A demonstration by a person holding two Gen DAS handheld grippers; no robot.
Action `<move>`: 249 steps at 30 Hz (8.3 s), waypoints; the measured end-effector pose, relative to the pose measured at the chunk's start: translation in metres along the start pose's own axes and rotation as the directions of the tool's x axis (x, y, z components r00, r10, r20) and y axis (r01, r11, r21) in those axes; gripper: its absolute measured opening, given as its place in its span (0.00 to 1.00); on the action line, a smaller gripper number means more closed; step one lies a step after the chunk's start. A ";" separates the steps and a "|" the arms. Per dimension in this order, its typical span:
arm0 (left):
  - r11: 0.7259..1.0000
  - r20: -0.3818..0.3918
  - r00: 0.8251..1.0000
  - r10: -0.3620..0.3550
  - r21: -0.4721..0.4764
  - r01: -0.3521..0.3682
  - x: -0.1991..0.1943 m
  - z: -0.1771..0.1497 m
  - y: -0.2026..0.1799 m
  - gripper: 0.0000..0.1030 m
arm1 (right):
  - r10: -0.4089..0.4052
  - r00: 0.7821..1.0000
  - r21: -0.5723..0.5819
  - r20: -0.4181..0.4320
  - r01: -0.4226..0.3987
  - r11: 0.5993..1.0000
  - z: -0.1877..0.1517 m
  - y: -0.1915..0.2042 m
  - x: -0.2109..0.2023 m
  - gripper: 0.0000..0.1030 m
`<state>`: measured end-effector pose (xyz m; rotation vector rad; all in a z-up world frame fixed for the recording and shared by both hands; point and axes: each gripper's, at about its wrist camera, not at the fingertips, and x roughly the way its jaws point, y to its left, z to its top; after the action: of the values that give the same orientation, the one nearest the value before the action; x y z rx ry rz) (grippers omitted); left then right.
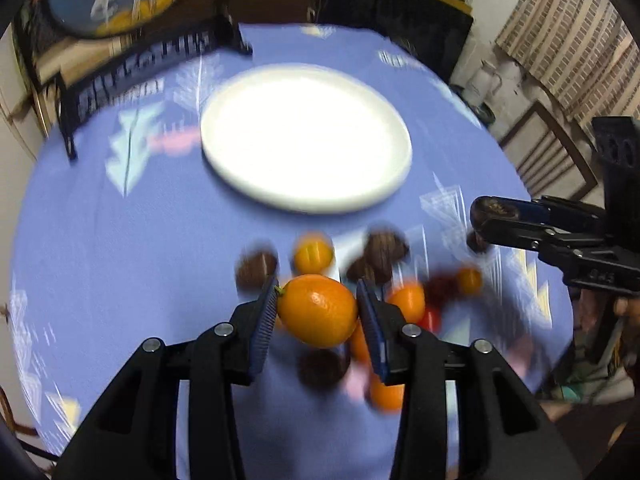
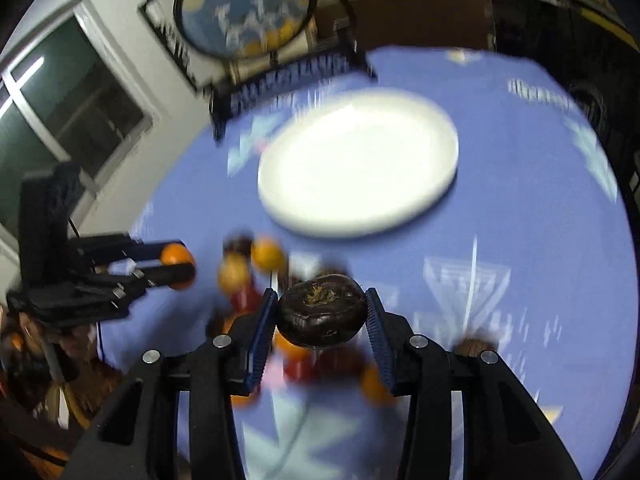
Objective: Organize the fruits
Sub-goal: 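Carry both fruits over the white plate and open both tools to release, then grasp an orange tomato with the right tool while the left grasps a kumquat, then carry both fruits onto the white plate and open both tools, then grasp a dark red tomato with the right tool while the left grasps a purple tomato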
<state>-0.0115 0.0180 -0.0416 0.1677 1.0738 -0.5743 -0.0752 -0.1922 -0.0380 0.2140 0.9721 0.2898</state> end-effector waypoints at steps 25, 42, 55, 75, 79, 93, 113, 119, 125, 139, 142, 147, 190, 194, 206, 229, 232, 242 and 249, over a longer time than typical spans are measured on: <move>0.957 -0.131 0.956 0.264 -0.091 -0.277 0.125 0.143 0.032 0.39 | -0.165 0.986 -0.039 0.024 0.166 0.985 0.140 -0.036 0.110 0.44; 0.945 -0.055 0.953 0.299 -0.121 -0.304 0.097 0.135 0.030 0.70 | -0.225 0.973 -0.047 0.054 0.228 0.973 0.138 -0.030 0.089 0.66; 0.945 0.048 0.950 0.310 -0.124 -0.302 0.036 0.097 -0.003 0.76 | -0.240 0.962 -0.042 0.131 0.248 0.968 0.101 -0.006 0.029 0.73; 0.985 -0.051 0.985 0.163 0.064 -0.160 0.005 -0.068 -0.045 0.89 | -0.218 0.975 -0.068 -0.035 0.215 0.974 -0.089 -0.033 -0.013 0.83; 0.989 -0.114 0.985 0.128 0.093 -0.118 0.024 -0.098 -0.061 0.89 | -0.204 0.976 -0.062 -0.073 0.199 0.978 -0.090 -0.036 0.006 0.76; 0.993 -0.123 0.986 0.116 0.014 -0.115 0.057 -0.093 -0.072 0.88 | -0.182 0.971 -0.171 -0.155 0.155 0.973 -0.077 -0.032 0.043 0.36; 0.999 -0.043 0.999 -0.011 -0.036 0.010 0.003 -0.050 -0.056 0.24 | -0.102 0.991 -0.094 -0.082 0.094 0.991 -0.057 -0.037 0.004 0.35; 0.999 0.054 0.998 0.025 -0.049 -0.022 -0.019 -0.009 -0.041 0.24 | -0.079 0.997 -0.095 -0.002 0.079 0.992 -0.019 -0.030 -0.007 0.35; 0.999 -0.038 0.998 0.041 -0.006 -0.041 -0.005 -0.040 -0.035 0.27 | -0.053 0.998 -0.112 -0.032 0.049 0.992 -0.023 -0.024 -0.001 0.35; 0.999 -0.169 0.985 0.036 0.039 -0.030 0.049 -0.080 -0.071 0.60 | -0.028 0.995 -0.123 -0.095 0.016 0.992 -0.043 -0.010 0.018 0.35; 0.999 -0.185 0.982 -0.024 0.023 0.028 0.046 -0.078 -0.067 0.43 | -0.030 0.995 -0.118 -0.097 0.018 0.993 -0.044 -0.011 0.018 0.35; 1.000 -0.185 0.982 -0.024 0.008 0.026 0.035 -0.075 -0.055 0.43 | -0.033 0.996 -0.109 -0.088 0.023 0.994 -0.040 -0.014 0.018 0.35; 0.941 -0.121 0.946 0.300 -0.128 -0.315 0.138 0.143 0.028 0.46 | -0.108 0.993 -0.048 -0.037 0.106 0.993 0.128 -0.061 0.126 0.45; 0.938 -0.090 0.946 0.310 -0.131 -0.320 0.128 0.145 0.026 0.57 | -0.124 0.992 -0.051 0.012 0.124 0.991 0.129 -0.058 0.112 0.60; 0.947 0.034 0.946 0.322 -0.026 -0.321 0.070 0.115 -0.016 0.67 | -0.168 0.984 0.039 0.055 0.166 0.985 0.086 -0.074 0.053 0.60; 0.978 -0.056 0.977 0.205 -0.025 -0.207 0.034 -0.080 -0.028 0.73 | -0.107 0.990 -0.043 -0.091 0.103 0.994 -0.065 -0.017 0.035 0.60; 0.977 -0.057 0.976 0.209 -0.031 -0.211 0.043 -0.077 -0.027 0.73 | -0.096 0.987 -0.042 -0.129 0.091 0.995 -0.062 -0.017 0.048 0.43; 0.979 -0.061 0.978 0.199 0.063 -0.195 0.059 -0.081 -0.034 0.73 | -0.095 0.983 -0.033 -0.156 0.091 0.995 -0.071 -0.019 0.046 0.38; 0.986 -0.074 0.984 0.160 0.064 -0.156 0.070 -0.069 -0.038 0.46 | -0.102 0.984 -0.022 -0.148 0.100 0.995 -0.069 -0.020 0.047 0.38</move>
<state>-0.0608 -0.0114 -0.1303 0.3262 1.1091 -0.4591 -0.1051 -0.1916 -0.1179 0.1304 1.1252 0.2220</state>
